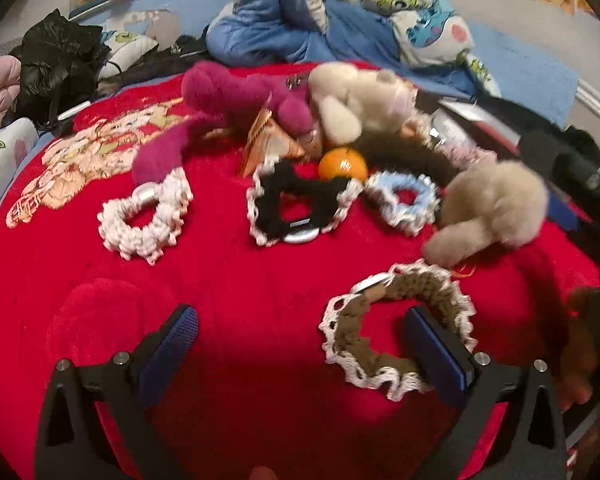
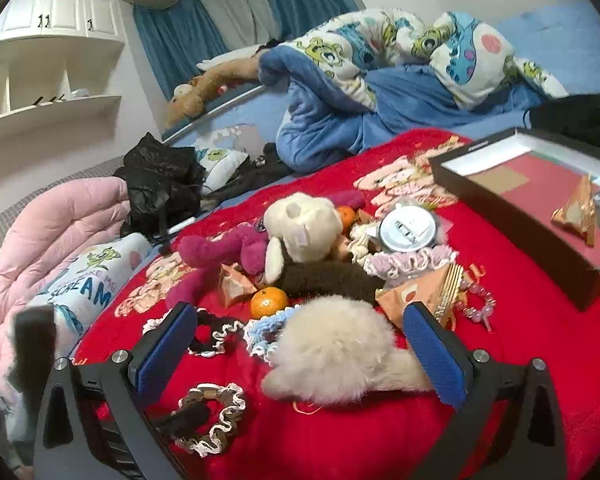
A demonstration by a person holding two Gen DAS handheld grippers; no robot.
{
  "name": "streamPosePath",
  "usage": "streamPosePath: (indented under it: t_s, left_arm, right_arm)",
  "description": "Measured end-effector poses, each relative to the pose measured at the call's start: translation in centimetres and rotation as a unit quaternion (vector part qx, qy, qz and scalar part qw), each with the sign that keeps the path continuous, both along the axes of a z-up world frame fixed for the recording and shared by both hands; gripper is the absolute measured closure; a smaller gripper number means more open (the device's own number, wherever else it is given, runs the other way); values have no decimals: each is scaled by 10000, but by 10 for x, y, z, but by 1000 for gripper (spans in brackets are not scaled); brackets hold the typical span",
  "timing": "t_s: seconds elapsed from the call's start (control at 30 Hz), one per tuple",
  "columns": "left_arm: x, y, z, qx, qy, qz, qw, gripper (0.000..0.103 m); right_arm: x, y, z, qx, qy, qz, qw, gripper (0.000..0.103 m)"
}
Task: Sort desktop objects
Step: 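Grasp the fluffy beige plush with the right tool while the left tool grasps the brown crochet scrunchie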
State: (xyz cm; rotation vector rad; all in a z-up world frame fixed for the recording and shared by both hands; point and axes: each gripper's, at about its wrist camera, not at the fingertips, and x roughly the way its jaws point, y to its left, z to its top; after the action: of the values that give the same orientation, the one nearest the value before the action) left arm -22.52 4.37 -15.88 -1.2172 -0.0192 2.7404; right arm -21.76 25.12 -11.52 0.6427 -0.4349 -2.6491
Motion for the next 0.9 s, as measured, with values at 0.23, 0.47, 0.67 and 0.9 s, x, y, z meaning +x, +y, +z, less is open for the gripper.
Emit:
streamPosePath:
  t_s: [0.23, 0.47, 0.67, 0.9]
  left_arm:
    - [-7, 6, -12, -160, -193, 20, 9997, 0]
    - [-8, 9, -12, -236, -171, 31, 9996, 0]
    - [-6, 10, -11, -266, -165, 45, 9995, 0]
    - [2, 18, -6, -293, 58, -118, 9995, 35]
  right_arm:
    - [-5, -5, -6, 19, -90, 68, 9999, 7]
    - [-12, -15, -13, 287, -281, 113, 9991, 18]
    - [-25, -13, -27, 300, -635, 19, 9975, 64]
    - [-31, -9, -35, 166, -881, 17, 9960, 67]
